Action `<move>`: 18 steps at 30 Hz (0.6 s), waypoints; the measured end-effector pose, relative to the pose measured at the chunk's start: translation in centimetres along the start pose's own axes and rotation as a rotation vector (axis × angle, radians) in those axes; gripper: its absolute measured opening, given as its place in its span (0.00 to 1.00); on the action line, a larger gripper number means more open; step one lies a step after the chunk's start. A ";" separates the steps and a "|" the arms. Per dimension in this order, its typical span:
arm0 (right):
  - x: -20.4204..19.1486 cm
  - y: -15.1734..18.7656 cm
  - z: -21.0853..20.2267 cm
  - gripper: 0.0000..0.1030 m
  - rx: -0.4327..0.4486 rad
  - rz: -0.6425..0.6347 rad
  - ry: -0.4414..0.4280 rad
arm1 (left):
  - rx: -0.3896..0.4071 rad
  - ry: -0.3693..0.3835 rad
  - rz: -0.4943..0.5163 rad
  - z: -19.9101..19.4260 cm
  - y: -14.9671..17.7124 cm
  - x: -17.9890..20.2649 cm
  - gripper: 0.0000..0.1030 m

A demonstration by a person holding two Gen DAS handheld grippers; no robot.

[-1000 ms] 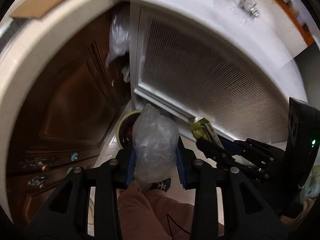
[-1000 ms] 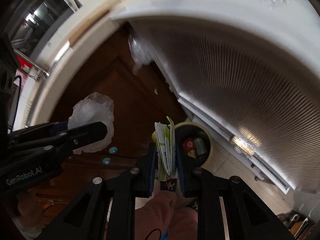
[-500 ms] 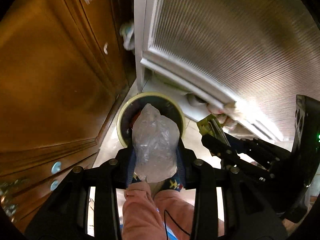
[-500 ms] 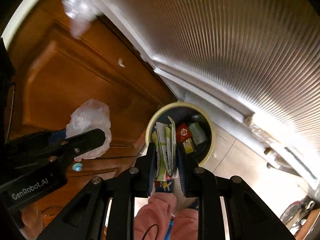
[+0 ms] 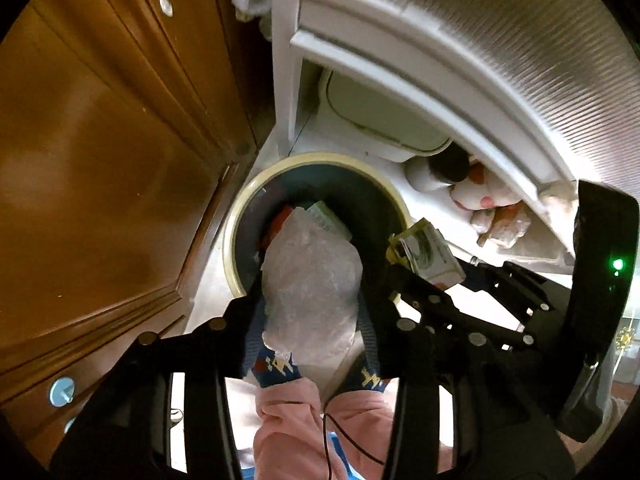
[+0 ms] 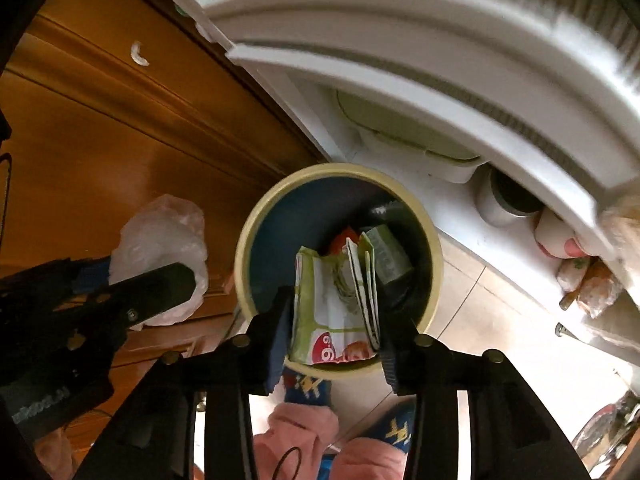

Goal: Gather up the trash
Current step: 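Open both tools to drop the bag and packet into the bin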

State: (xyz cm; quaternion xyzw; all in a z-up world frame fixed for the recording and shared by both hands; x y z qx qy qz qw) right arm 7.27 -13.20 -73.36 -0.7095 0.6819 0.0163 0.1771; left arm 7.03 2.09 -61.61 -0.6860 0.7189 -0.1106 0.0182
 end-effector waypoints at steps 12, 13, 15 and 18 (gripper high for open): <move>0.9 0.9 1.3 0.58 -0.001 0.015 0.020 | -0.023 -0.024 -0.001 1.6 0.7 -1.2 0.76; 0.8 0.7 0.8 0.59 0.000 0.017 0.023 | -0.023 -0.026 -0.001 1.7 0.7 -1.1 0.76; 0.7 0.5 -0.2 0.60 0.006 0.019 0.030 | -0.020 -0.028 -0.003 1.3 0.5 -1.1 0.76; 0.8 0.2 -1.5 0.60 0.014 0.037 0.038 | -0.017 -0.028 -0.008 0.1 0.3 -1.0 0.76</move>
Point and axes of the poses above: each gripper's, at about its wrist camera, not at the fingertips, and z roughly the way its jaws point, x to its right, y to its underside, the point moved 3 cm from there along z, roughly the way its jaws point, and after that the axes turned 8 degrees about x, right-handed, at the moved point
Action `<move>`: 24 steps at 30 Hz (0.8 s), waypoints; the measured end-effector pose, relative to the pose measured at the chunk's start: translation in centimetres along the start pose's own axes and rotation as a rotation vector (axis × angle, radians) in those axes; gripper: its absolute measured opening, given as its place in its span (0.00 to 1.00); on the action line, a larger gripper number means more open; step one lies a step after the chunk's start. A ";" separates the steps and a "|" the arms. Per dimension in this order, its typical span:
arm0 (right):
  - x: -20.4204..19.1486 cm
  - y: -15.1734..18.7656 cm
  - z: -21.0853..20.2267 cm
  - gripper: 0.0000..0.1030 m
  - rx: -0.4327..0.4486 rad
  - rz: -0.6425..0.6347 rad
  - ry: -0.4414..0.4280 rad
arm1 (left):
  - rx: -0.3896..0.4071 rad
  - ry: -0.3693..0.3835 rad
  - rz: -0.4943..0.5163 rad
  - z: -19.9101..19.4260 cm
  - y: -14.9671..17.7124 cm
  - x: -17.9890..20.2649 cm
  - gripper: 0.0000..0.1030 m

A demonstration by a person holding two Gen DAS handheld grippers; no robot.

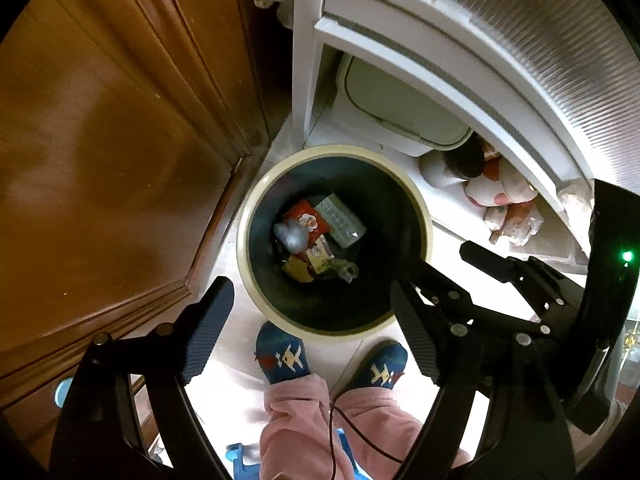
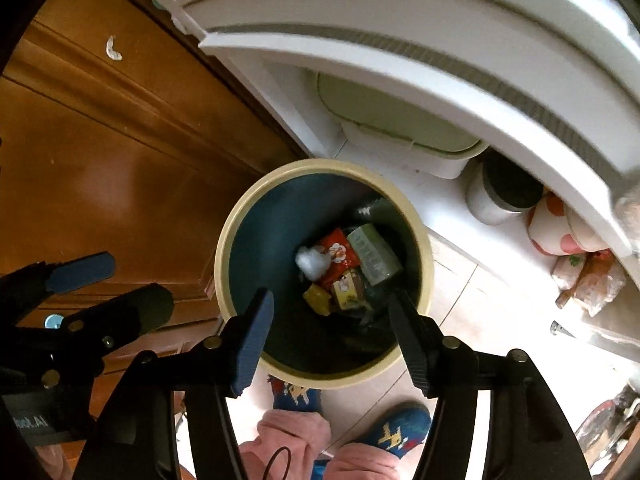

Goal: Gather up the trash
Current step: 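Open both tools to drop the bag and packet into the bin, then raise both tools back toward the table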

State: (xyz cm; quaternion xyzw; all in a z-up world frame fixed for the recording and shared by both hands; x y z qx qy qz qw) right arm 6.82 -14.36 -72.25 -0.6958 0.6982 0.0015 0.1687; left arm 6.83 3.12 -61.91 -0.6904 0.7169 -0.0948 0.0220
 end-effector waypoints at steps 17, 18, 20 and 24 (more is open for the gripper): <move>-2.2 -0.5 -18.8 0.60 0.040 0.050 0.011 | 0.036 0.038 0.061 -15.4 -0.3 4.0 0.76; -2.5 -0.6 -20.6 0.60 0.049 0.048 0.006 | 0.044 0.044 0.064 -16.9 -0.5 4.3 0.76; -3.1 -0.8 -23.7 0.60 0.070 0.043 0.000 | 0.063 0.052 0.068 -19.6 -0.8 4.8 0.76; -4.5 -1.3 -29.9 0.60 0.117 0.012 -0.012 | 0.104 0.056 0.087 -25.4 -1.3 5.6 0.76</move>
Point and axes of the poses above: each gripper's, at about its wrist camera, not at the fingertips, and z roughly the way its jaws point, x to its right, y to its underside, the point moved 3 cm from there along z, roughly the way its jaws point, and after that the axes turned 8 degrees about x, right-handed, at the moved point
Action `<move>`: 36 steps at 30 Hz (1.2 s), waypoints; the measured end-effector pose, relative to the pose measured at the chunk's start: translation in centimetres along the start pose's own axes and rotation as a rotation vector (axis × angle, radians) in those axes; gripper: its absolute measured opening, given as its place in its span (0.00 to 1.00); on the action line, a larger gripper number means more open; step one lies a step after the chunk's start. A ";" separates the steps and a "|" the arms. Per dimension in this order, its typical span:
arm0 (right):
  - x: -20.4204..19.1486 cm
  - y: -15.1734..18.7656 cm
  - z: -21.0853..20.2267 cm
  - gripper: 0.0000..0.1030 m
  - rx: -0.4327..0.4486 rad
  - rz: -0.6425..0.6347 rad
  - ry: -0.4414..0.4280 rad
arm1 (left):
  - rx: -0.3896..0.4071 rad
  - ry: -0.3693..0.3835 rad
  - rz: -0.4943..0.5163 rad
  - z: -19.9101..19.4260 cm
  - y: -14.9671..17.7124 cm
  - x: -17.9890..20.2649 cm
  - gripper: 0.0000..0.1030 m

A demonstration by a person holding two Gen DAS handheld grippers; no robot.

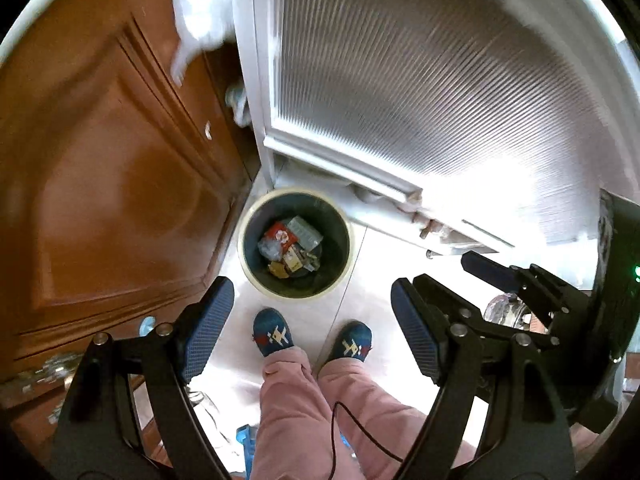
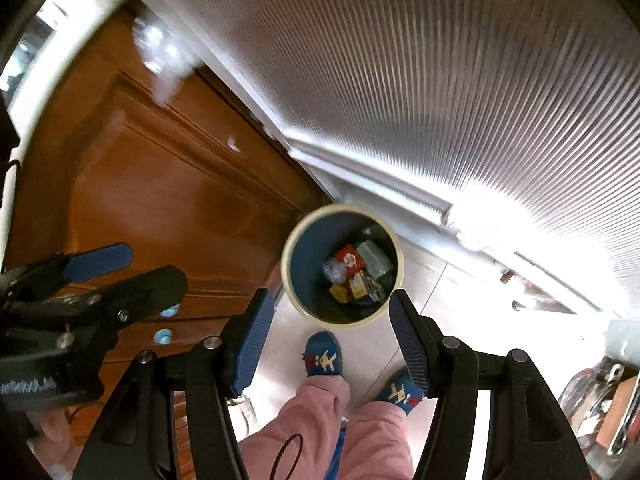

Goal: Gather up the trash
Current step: 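Raise both tools back toward the table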

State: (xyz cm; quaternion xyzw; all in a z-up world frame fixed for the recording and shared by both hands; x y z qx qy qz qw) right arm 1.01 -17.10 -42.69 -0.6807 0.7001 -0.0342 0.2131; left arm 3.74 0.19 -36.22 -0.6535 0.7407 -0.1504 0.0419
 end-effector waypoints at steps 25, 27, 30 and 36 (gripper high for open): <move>-1.9 -8.1 -26.9 0.59 0.375 -0.201 -0.009 | 0.314 -0.049 0.081 -24.1 -6.4 6.0 0.76; -1.6 -9.0 -28.3 0.59 0.404 -0.207 -0.005 | 0.342 -0.071 0.082 -25.1 -7.2 6.3 0.76; -0.9 -10.5 -30.1 0.59 0.436 -0.208 0.002 | 0.380 -0.094 0.085 -26.5 -8.5 7.0 0.76; 0.8 -14.1 -32.1 0.59 0.477 -0.200 0.027 | 0.408 -0.081 0.087 -28.0 -11.4 7.7 0.76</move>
Point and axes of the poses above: each gripper's, at about its wrist camera, not at the fingertips, and z roughly the way its jaws point, x to its right, y to its underside, the point moved 3 cm from there along z, roughly the way its jaws point, and after that the axes turned 8 degrees about x, right-handed, at the moved point
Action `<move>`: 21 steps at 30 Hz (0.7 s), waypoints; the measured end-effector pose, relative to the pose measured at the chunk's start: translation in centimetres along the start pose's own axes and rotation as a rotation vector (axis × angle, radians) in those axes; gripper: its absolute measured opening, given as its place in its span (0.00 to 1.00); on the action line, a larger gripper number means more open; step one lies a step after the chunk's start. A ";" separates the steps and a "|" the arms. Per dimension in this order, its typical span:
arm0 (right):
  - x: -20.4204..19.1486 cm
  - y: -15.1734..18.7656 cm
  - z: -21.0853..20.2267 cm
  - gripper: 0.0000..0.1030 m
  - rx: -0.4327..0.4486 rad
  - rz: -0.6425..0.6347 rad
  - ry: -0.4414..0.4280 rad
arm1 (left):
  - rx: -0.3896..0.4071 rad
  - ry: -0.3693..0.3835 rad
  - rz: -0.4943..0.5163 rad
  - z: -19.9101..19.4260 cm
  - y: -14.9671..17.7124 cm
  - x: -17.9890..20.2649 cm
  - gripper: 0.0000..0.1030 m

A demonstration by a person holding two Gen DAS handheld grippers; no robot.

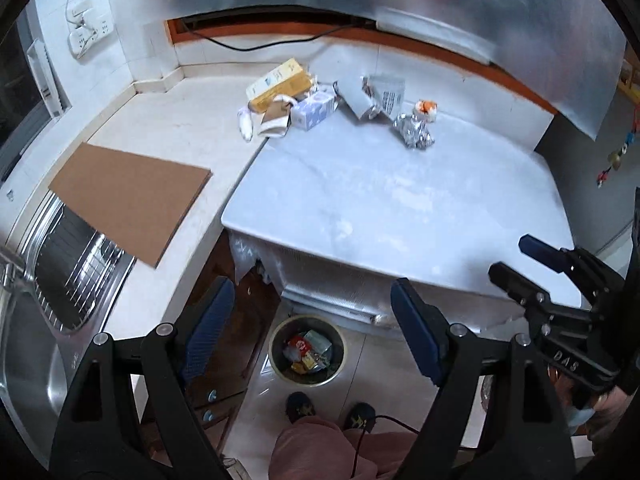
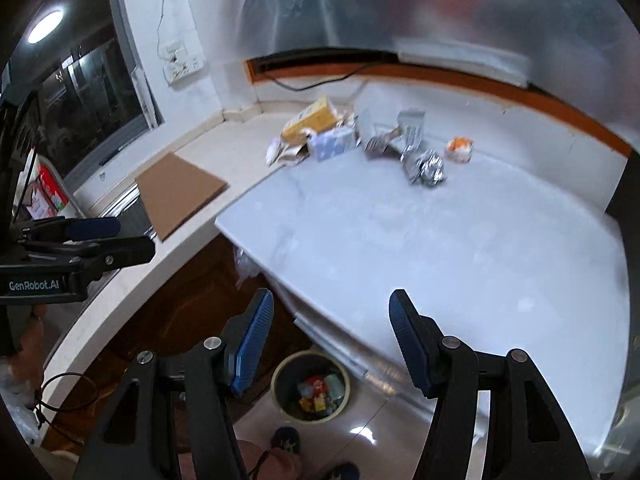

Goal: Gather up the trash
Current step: 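Raise both tools back toward the table, then grasp the grey carton with the left tool while the right tool grasps the crumpled foil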

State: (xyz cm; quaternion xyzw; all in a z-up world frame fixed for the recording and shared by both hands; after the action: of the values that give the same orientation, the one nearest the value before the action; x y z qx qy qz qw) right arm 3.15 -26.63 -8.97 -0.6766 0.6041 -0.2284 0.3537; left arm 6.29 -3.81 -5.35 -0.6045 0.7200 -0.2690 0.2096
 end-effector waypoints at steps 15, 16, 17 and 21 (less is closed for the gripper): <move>5.7 -10.8 10.1 0.59 0.002 0.000 0.153 | -0.007 0.138 -0.042 9.9 -12.5 1.0 0.76; 6.2 -11.3 11.6 0.60 -0.007 0.006 0.161 | -0.014 0.144 -0.051 11.3 -13.4 1.0 0.76; 6.7 -11.6 12.9 0.60 -0.017 0.010 0.168 | -0.026 0.154 -0.065 13.0 -14.4 1.0 0.76; 8.5 -12.5 18.4 0.60 -0.060 0.036 0.195 | -0.067 0.188 -0.102 18.5 -16.5 1.2 0.76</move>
State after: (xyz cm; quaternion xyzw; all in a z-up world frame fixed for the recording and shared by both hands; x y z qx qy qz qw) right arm 26.35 -30.92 -12.43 -0.6504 0.6542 -0.2689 0.2769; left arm 30.17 -9.55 -8.91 -0.6190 0.7134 -0.3107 0.1069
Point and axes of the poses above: each gripper's, at about its wrist camera, not at the fingertips, and z roughly the way its jaws point, x to its right, y to its underside, the point moved 3 cm from there along z, roughly the way its jaws point, and after that the axes turned 8 degrees about x, right-handed, at the moved point
